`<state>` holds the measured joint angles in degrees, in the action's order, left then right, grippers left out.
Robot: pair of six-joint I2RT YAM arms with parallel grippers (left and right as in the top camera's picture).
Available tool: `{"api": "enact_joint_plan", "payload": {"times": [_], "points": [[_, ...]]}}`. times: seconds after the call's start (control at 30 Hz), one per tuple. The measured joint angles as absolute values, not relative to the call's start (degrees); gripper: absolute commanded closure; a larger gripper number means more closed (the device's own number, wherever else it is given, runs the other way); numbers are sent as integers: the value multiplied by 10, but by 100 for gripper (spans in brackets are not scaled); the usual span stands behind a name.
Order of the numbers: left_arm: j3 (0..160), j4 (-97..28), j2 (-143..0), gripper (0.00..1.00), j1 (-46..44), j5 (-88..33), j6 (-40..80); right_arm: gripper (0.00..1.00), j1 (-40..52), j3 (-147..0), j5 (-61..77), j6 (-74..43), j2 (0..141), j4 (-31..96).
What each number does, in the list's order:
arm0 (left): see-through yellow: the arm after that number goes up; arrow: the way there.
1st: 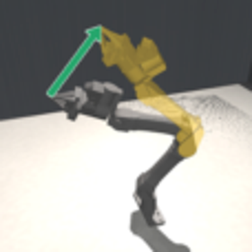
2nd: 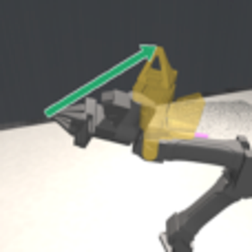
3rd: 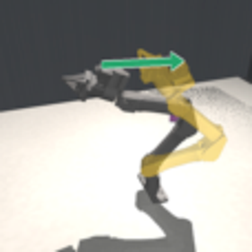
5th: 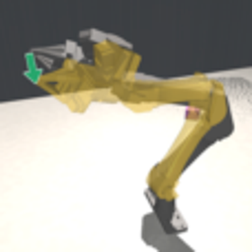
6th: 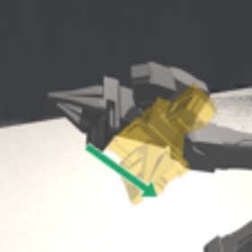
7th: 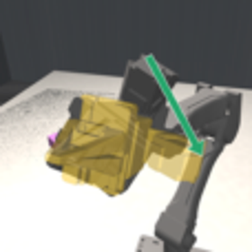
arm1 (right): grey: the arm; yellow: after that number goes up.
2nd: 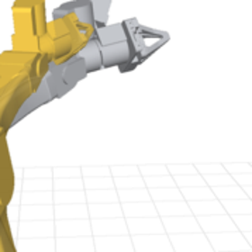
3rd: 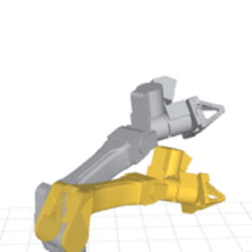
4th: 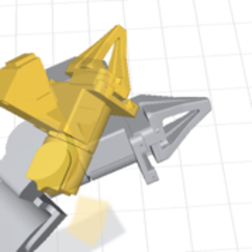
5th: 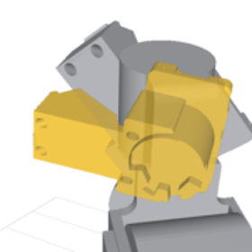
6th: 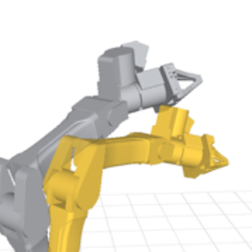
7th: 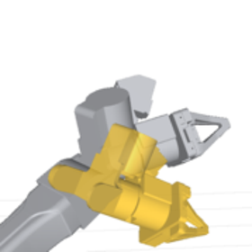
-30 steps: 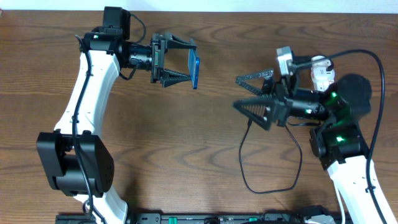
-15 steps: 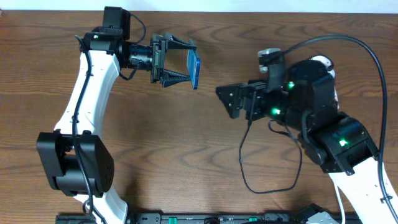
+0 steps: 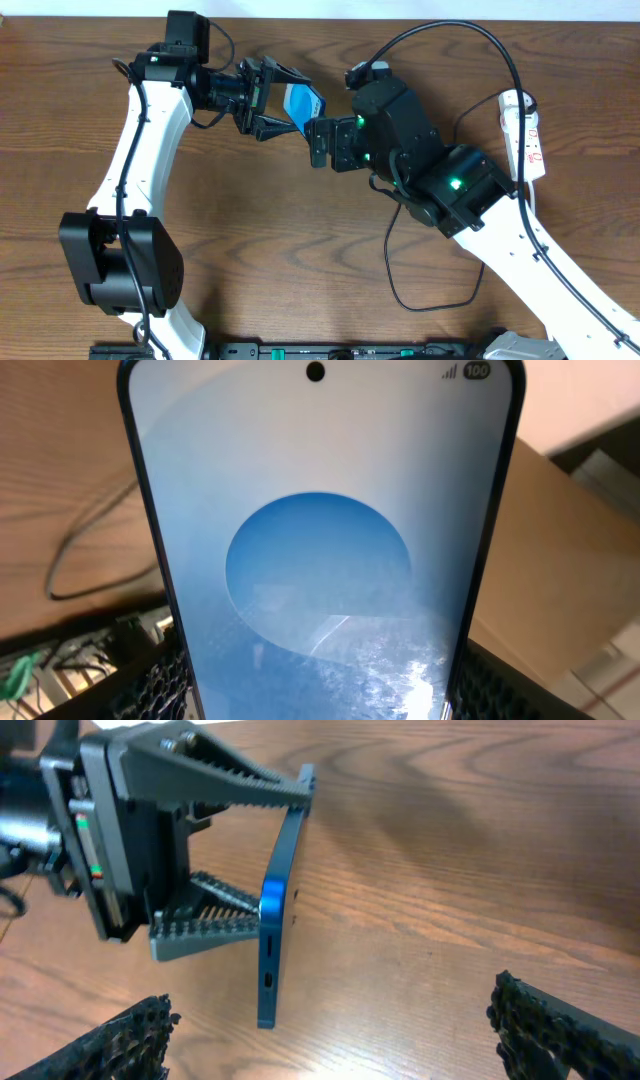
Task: Plug charger to phone and switch on socket
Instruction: 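Grasp the phone's bottom end with the right gripper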
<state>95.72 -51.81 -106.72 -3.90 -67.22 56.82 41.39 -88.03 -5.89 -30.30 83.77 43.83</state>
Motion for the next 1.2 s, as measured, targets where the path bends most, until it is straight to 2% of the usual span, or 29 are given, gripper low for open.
{"api": "enact_joint_plan", "payload": {"times": [0.27,0.47,0.57,0.8,0.93,1.07,1.2], "points": [[957,-515,-1067,30,-40,-641,572,8,414,-881,-69,-330,845,406],[957,-514,-1067,30,-47,-639,574,19,415,-883,-75,-352,887,393],[957,-514,-1067,30,-48,-639,582,20,415,-883,-76,-359,902,385],[957,-514,-1067,31,-48,-641,594,39,415,-883,-75,-371,907,367],[957,-514,-1067,31,-48,-641,603,42,415,-883,-76,-378,910,366],[957,-514,-1067,31,-48,-642,611,51,416,-883,-76,-383,915,366],[957,-514,-1067,31,-48,-644,616,53,416,-883,-75,-386,918,366]]}}
